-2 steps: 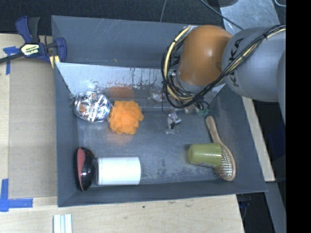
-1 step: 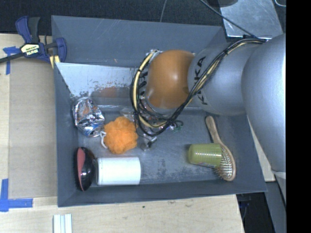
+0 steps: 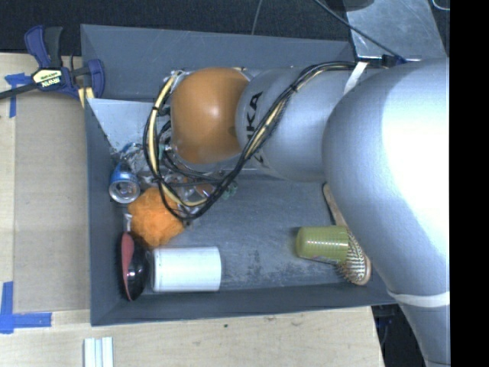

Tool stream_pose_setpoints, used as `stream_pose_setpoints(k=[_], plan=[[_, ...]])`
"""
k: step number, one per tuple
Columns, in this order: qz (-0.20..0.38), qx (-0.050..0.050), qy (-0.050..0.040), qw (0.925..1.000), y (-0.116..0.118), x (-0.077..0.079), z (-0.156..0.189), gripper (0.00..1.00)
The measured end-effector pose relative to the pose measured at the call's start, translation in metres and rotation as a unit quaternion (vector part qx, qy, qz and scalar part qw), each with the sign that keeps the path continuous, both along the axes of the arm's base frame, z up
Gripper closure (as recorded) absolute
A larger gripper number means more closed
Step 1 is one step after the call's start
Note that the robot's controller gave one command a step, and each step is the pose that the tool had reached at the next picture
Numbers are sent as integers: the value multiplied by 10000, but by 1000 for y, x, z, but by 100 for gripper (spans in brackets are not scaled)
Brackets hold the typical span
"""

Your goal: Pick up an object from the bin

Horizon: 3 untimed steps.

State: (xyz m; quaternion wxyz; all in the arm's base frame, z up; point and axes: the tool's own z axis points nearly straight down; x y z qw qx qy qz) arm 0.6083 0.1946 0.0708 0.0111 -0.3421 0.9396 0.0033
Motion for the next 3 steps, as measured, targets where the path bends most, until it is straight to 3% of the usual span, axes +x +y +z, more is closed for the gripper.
stream_pose_setpoints(k=[1,2,3], plan=[[-35,-16,-1,10000,-5,1,0,100],[-381,10,-59,9993,-33,-14,138,100],[-377,-1,-16,9993,-33,-16,133,0]])
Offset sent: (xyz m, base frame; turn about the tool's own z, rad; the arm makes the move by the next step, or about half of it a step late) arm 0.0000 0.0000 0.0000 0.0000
